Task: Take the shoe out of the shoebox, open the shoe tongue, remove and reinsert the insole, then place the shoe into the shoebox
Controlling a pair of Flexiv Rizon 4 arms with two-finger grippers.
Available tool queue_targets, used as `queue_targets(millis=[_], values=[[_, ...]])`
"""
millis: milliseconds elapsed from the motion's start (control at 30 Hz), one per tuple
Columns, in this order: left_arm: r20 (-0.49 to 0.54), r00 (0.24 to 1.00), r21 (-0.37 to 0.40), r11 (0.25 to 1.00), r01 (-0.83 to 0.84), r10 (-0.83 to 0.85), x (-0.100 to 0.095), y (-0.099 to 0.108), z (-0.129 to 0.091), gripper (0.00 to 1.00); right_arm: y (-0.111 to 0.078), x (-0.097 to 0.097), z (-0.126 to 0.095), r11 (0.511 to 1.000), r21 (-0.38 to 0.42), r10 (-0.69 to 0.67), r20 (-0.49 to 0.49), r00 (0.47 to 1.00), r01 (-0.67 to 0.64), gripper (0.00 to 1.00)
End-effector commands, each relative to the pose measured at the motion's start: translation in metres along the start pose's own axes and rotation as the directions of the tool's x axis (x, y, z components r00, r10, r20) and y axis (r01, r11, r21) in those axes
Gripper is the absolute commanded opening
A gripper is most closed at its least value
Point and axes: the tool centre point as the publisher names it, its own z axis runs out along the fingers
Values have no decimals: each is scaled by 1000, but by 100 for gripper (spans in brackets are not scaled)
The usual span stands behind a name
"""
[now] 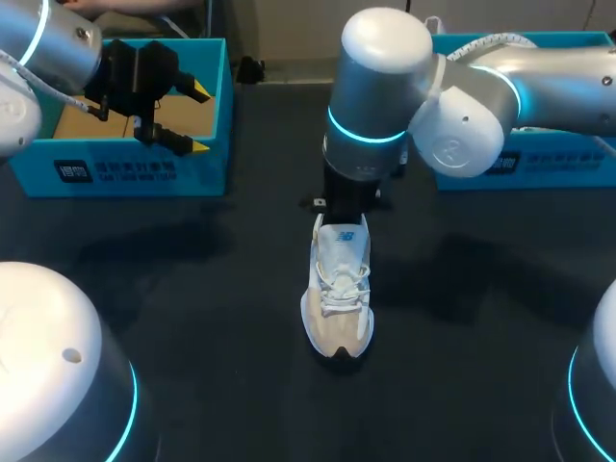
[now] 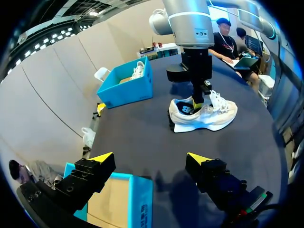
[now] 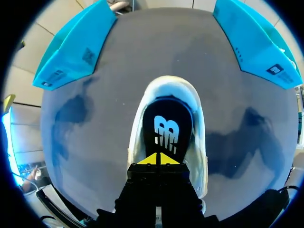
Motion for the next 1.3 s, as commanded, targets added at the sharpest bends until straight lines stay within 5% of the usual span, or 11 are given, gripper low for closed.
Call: queue_targets(millis=[33, 533, 800, 1300], values=[[-2, 1000, -4, 1000, 0, 0, -1, 0, 0, 100, 2, 0, 11, 1000, 29, -4, 3, 1000, 4, 0], [-2, 1000, -4, 1000, 0, 0, -1, 0, 0, 100, -2, -4, 33, 997, 76, -17, 38, 999, 14, 0], [-2, 1000, -4, 1000, 0, 0, -1, 0, 0, 100, 5, -6, 13, 1000, 10, -17, 88, 996, 16, 0], [-2, 1000, -4, 1000, 0, 0, -1, 0, 0, 100, 21, -4, 26, 997, -59, -42, 171, 984, 53, 0]])
